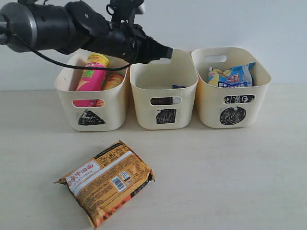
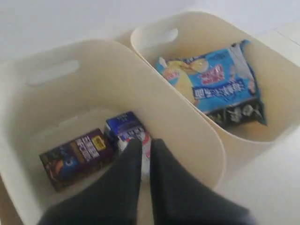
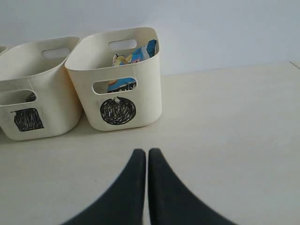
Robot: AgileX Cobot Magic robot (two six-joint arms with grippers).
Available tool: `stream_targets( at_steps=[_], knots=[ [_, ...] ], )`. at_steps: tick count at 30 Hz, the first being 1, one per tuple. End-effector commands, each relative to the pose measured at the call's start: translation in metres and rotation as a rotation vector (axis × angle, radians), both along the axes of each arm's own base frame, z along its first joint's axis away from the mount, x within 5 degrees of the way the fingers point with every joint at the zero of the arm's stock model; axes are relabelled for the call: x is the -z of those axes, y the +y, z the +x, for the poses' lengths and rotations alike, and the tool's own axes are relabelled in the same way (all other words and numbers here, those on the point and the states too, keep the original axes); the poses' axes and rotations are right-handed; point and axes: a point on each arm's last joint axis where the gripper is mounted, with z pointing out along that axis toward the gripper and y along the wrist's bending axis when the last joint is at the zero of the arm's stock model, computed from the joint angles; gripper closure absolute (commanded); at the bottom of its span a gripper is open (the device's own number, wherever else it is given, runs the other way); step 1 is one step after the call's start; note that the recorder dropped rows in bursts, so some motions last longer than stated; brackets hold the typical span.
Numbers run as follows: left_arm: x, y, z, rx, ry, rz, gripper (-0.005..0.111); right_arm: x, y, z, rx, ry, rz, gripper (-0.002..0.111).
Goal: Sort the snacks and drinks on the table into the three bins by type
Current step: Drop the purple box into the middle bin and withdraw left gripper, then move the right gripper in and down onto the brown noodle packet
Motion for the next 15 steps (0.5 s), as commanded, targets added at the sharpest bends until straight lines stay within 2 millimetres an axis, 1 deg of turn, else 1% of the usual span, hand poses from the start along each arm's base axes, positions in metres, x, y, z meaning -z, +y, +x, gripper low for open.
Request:
stream_targets(
  at_steps=[1, 3, 5, 6, 7, 9, 10, 11, 12, 13, 14, 15],
  knots=[
    [-0.032, 0.026, -0.016, -0.027, 0.135, -0.086, 0.102, 0.001, 0.0, 0.0, -0.003, -0.004, -0.009, 0.108],
    [-0.053, 0.047, -0.026, -0.087, 0.106, -0.127, 0.102, 0.001, 0.0, 0.0, -0.003, -0.004, -0.009, 0.108],
    [-0.066, 0.065, -0.038, -0.128, 0.088, -0.148, 0.102, 0.001, 0.0, 0.0, -0.003, -0.004, -0.009, 0.108],
    [-0.079, 0.081, -0.05, -0.159, 0.056, -0.161, 0.102, 0.001, 0.0, 0.0, -0.003, -0.004, -0.009, 0.108],
    [-0.084, 0.09, -0.057, -0.181, 0.037, -0.168, 0.102, 0.001, 0.0, 0.0, -0.003, -0.004, -0.009, 0.108],
    [-0.092, 0.107, -0.07, -0.229, -0.002, -0.184, 0.102, 0.001, 0.0, 0.0, -0.003, -0.004, -0.009, 0.108],
    [-0.097, 0.121, -0.081, -0.271, -0.033, -0.193, 0.102, 0.001, 0.0, 0.0, -0.003, -0.004, -0.009, 0.108],
    [-0.099, 0.13, -0.089, -0.299, -0.053, -0.199, 0.102, 0.001, 0.0, 0.0, -0.003, -0.002, -0.009, 0.108],
    [-0.101, 0.151, -0.107, -0.37, -0.094, -0.223, 0.102, 0.001, 0.0, 0.0, -0.003, -0.002, -0.009, 0.108],
    [-0.102, 0.16, -0.114, -0.405, -0.109, -0.237, 0.102, 0.001, 0.0, 0.0, -0.003, -0.002, -0.009, 0.108],
    [-0.101, 0.177, -0.133, -0.479, -0.141, -0.272, 0.102, 0.001, 0.0, 0.0, -0.003, -0.002, -0.009, 0.108],
    [-0.1, 0.184, -0.14, -0.505, -0.155, -0.28, 0.102, 0.001, 0.0, 0.0, -0.003, -0.002, -0.009, 0.108]
  ],
)
